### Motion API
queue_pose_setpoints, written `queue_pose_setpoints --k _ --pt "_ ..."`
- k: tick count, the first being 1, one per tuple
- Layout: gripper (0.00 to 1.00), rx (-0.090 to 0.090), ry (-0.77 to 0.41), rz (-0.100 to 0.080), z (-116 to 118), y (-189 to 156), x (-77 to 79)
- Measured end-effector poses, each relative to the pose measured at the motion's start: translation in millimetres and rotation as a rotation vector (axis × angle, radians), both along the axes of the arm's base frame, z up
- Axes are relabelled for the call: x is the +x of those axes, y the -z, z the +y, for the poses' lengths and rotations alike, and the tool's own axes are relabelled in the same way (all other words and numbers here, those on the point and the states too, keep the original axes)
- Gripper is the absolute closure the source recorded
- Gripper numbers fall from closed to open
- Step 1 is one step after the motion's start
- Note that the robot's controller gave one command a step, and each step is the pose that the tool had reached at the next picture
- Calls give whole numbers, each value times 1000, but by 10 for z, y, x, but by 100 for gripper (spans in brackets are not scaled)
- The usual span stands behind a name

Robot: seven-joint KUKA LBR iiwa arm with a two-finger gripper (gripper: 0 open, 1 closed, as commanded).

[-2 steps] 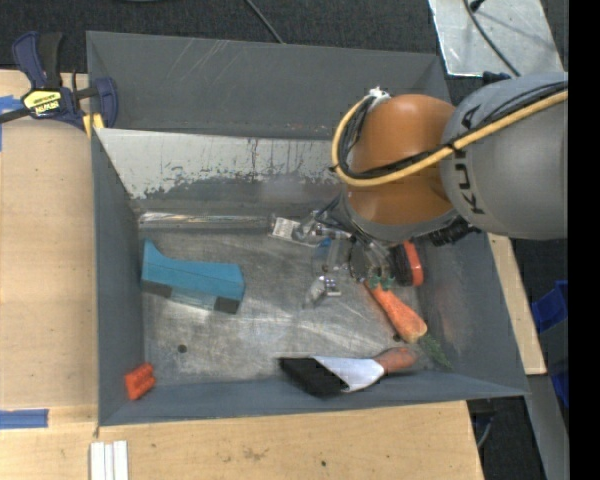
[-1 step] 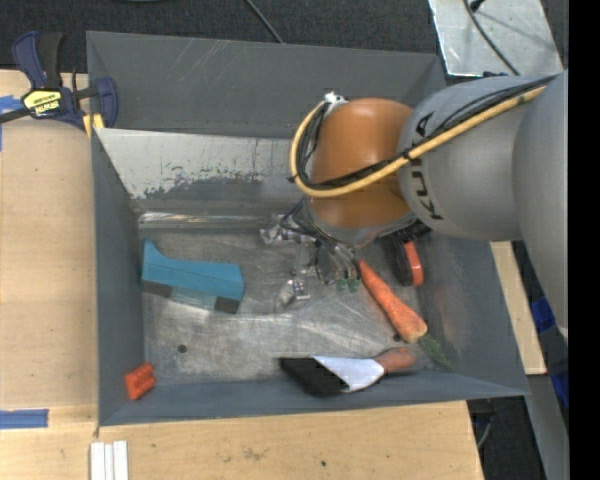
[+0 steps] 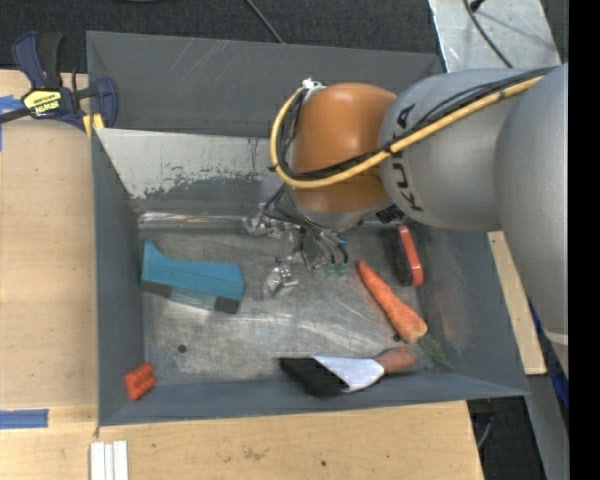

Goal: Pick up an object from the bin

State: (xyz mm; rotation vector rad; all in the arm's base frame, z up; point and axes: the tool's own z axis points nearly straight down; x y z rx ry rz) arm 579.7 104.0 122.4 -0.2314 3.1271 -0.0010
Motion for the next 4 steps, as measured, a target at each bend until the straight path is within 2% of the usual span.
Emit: queue_pose_setpoints --k 1,2,3,4 --pt "100 -13 96 4 226 440 191" --pt "0 1 97 -26 265 417 246" --pt "0 1 96 -25 275 417 241" --pt "0 -1 41 -27 392 417 24"
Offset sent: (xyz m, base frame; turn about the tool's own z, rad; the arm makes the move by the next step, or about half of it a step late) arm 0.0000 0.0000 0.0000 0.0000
